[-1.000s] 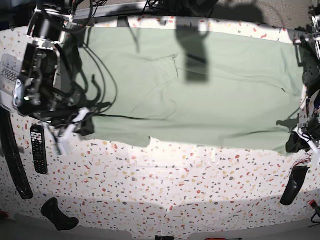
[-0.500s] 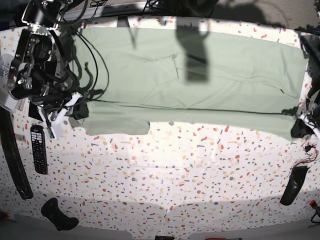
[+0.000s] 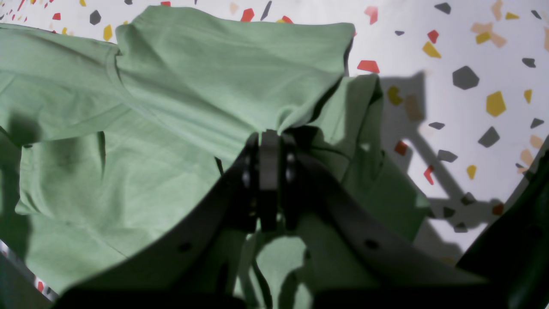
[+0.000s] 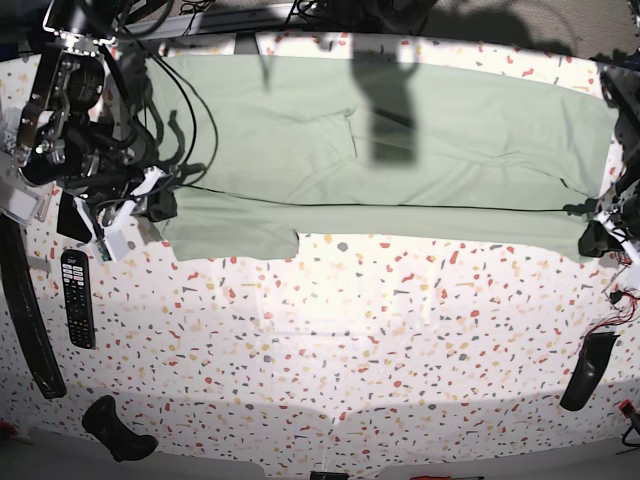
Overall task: Fold the T-shirt properly
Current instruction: 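Lower the held hem onto the collar edge with both grippers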
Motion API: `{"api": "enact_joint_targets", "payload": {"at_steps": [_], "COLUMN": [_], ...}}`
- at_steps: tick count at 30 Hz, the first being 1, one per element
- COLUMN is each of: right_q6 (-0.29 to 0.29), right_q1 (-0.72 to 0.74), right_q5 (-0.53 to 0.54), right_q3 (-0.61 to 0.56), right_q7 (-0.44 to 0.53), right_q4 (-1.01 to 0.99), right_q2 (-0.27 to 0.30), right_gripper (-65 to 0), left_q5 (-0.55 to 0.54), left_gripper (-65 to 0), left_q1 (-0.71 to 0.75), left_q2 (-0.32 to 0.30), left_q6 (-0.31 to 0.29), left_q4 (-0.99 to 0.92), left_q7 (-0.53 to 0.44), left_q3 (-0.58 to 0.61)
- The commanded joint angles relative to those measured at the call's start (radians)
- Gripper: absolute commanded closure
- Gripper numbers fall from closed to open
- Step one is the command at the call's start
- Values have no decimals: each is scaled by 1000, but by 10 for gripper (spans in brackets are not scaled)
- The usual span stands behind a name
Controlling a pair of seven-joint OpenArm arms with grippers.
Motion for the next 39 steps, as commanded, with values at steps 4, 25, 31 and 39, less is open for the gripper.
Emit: {"api": "enact_joint_targets", "payload": {"at_steps": [4, 25, 31, 39], "right_q6": [6, 6, 6, 6], "right_q1": [13, -73, -89, -89], "right_q5": [8, 53, 53, 52], "right_q3": [5, 4, 5, 5], "right_q7": [-10, -29, -29, -31], "right_q4": [19, 103, 103, 117], "right_q2": [14, 14, 14, 14], "right_gripper": [0, 0, 0, 0], "left_q5": [-31, -103, -125, -125], "left_gripper": [0, 0, 0, 0], "left_q1": [-20, -22, -22, -22], "left_q2": [-40, -51, -51, -61], "left_q6": [0, 0, -1, 0], "left_q4": [18, 40, 43, 45], "left_q7": [39, 126, 208, 225], "left_q3": [-7, -7, -7, -7]}}
